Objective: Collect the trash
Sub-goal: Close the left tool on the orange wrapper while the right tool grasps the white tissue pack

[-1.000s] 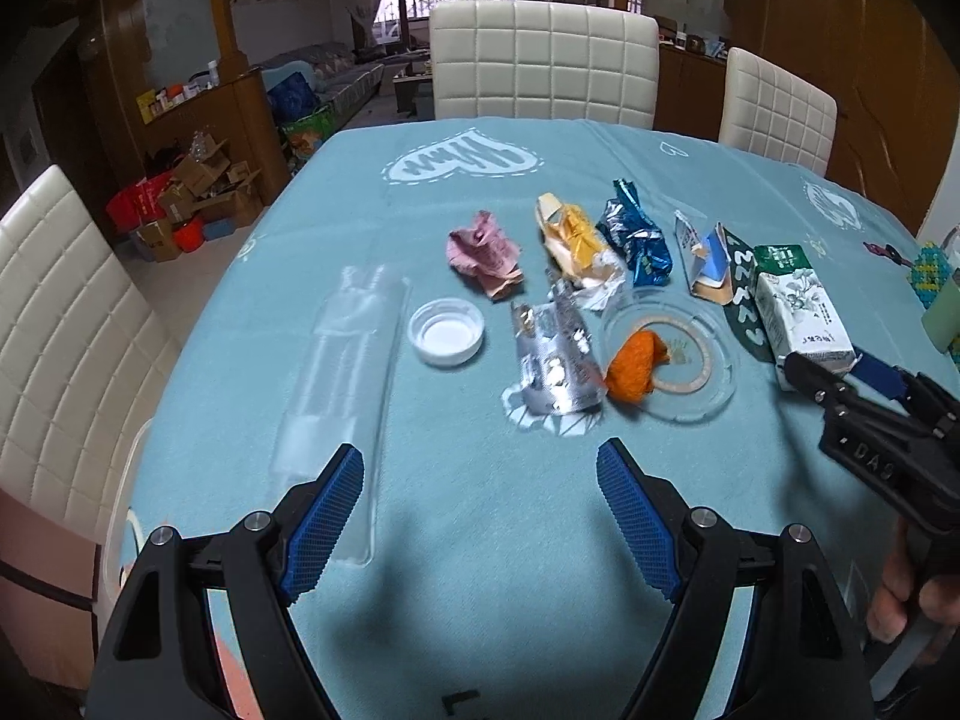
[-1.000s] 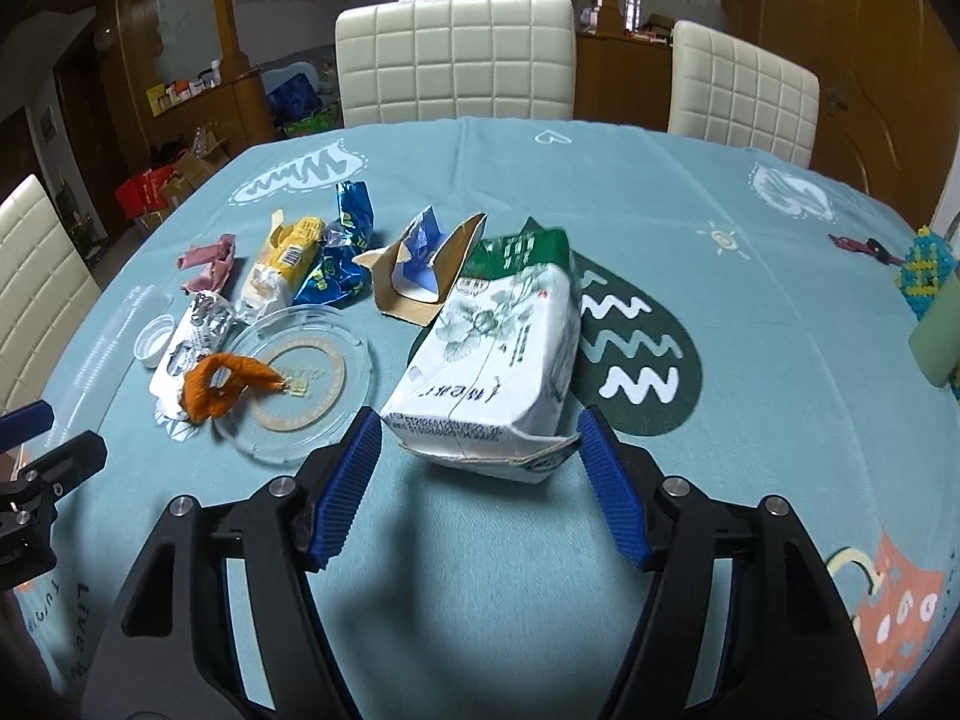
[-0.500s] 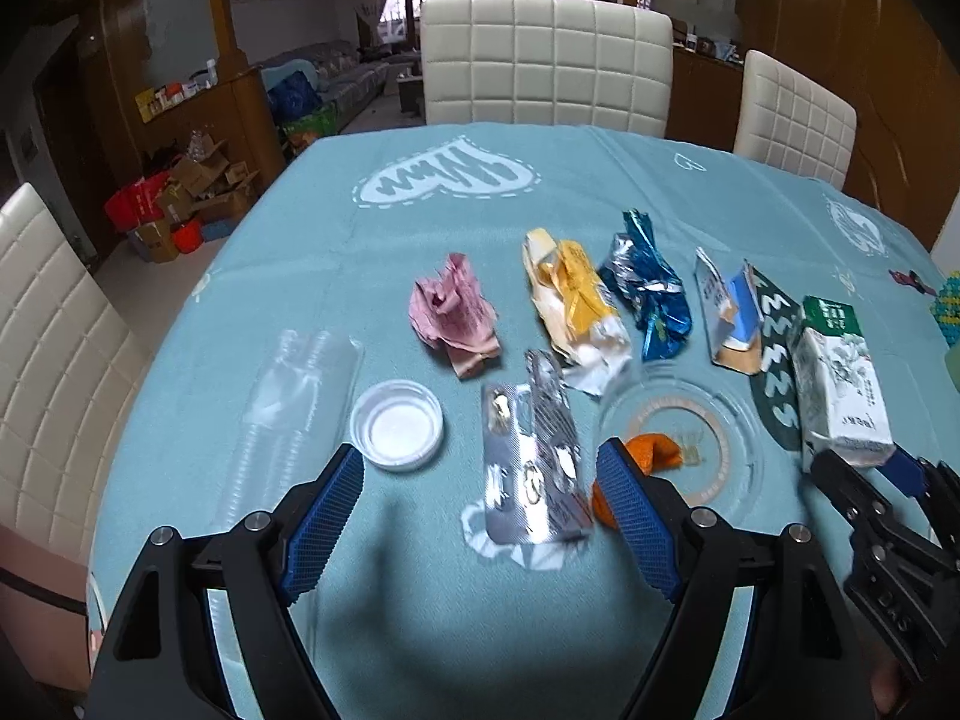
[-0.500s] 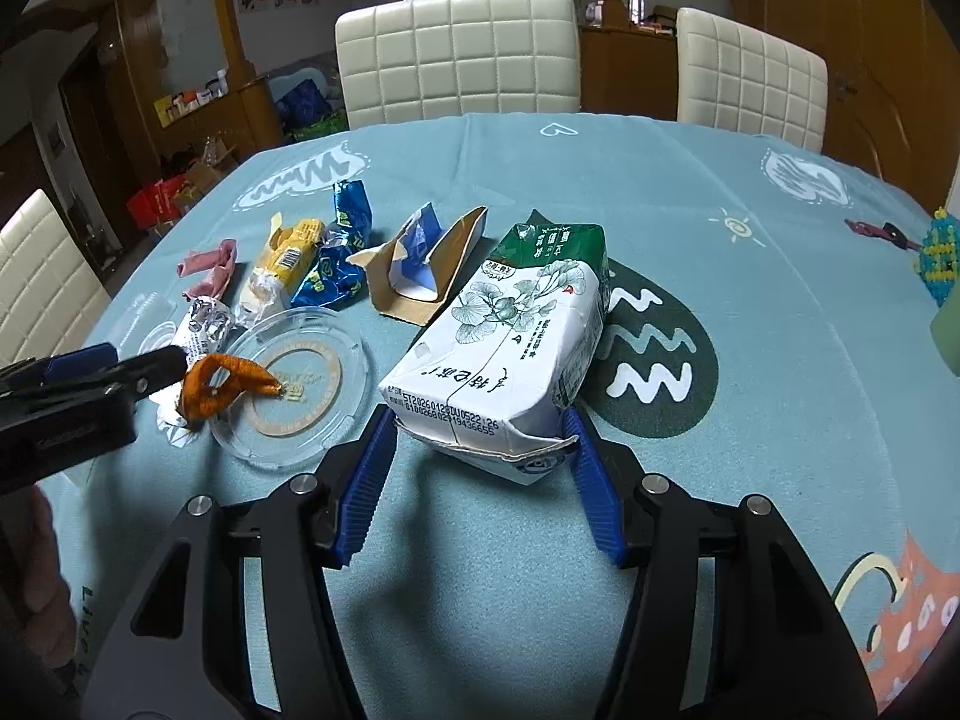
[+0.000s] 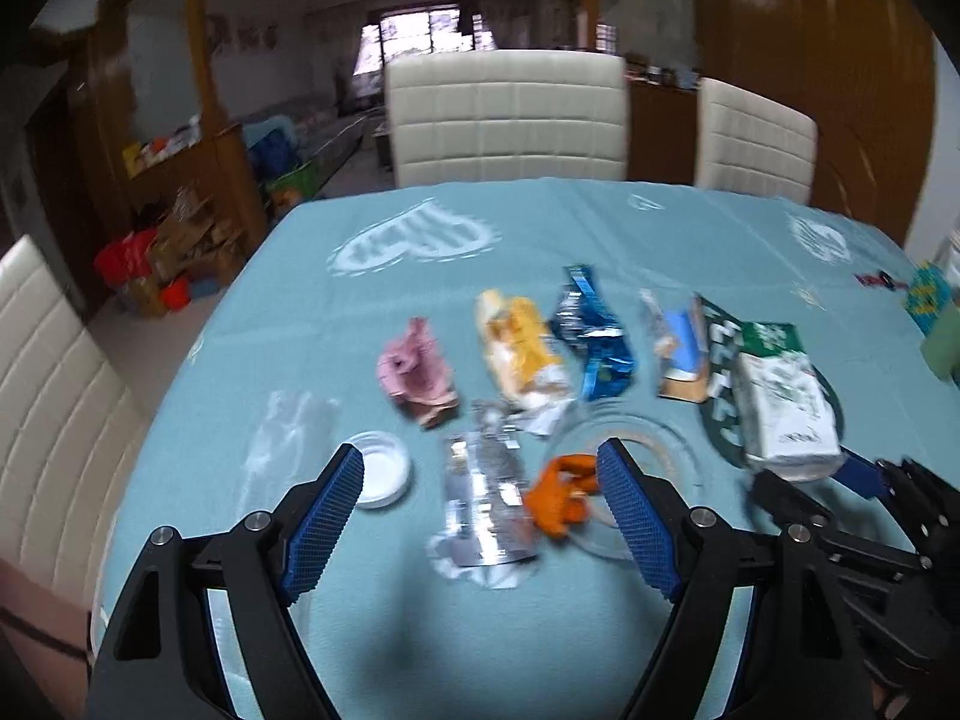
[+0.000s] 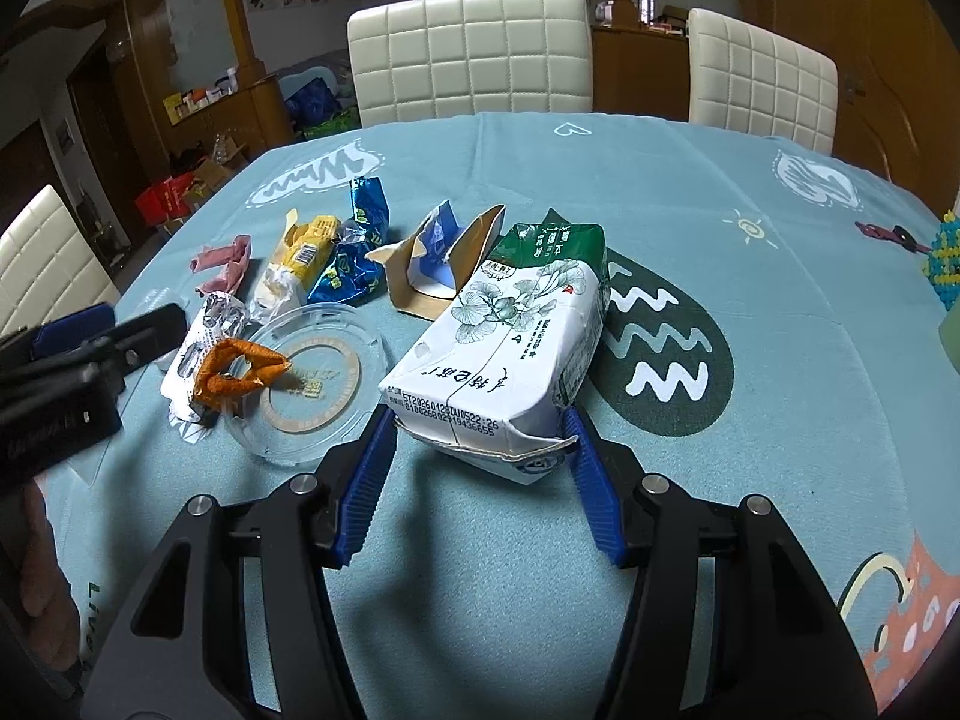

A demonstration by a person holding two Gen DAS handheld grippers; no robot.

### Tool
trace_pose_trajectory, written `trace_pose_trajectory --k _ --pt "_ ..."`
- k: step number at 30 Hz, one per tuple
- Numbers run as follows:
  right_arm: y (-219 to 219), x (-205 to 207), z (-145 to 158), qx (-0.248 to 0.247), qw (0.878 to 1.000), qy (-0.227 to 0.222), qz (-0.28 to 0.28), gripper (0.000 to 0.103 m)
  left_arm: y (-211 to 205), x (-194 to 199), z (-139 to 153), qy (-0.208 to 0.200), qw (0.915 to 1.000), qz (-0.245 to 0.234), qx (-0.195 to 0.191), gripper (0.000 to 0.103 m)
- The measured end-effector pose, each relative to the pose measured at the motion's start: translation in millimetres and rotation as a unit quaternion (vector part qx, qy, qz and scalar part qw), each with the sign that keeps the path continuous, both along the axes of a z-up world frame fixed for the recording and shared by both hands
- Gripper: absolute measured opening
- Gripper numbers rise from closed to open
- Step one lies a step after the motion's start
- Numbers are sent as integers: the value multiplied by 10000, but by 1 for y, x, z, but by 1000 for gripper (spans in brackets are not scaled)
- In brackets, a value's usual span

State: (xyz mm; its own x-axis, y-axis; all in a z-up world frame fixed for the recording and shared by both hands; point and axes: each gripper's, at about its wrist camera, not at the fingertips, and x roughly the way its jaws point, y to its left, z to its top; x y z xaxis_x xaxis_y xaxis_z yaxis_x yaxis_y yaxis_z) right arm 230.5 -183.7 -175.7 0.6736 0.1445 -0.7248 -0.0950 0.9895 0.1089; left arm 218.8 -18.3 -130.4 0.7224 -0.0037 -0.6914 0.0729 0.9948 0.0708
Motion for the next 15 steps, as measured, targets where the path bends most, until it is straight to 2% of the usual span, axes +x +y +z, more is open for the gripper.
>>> trace_pose_trajectory --k 2,3,4,7,11,12,13,14,15 --pt "0 -1 0 4 10000 -4 13 58 -13 2 -2 40 9996 -218 145 54" --pt "0 -1 0 9 10000 -7 14 58 -20 7 -7 198 9990 -318 244 37" --pt "-1 -1 0 17 10000 -4 17 58 -23 13 -12 356 9985 -341 257 32" --pt "-1 -2 0 24 10000 3 26 59 -24 24 -22 679 9968 -409 109 32" --pt "1 -3 -1 -6 10000 1 57 59 -25 23 -29 689 9964 -474 154 31" --pt "2 -3 0 -14 10000 -2 65 59 -24 21 -28 662 9966 -467 123 21" --pt "2 -3 0 -19 10000 -5 72 59 -23 19 -26 626 9969 -478 80 18" --pt "3 -3 0 -25 10000 -9 77 59 -23 18 -24 578 9971 -492 39 9" --pt "3 -3 0 -27 10000 -11 78 59 -21 15 -20 510 9975 -490 17 9"
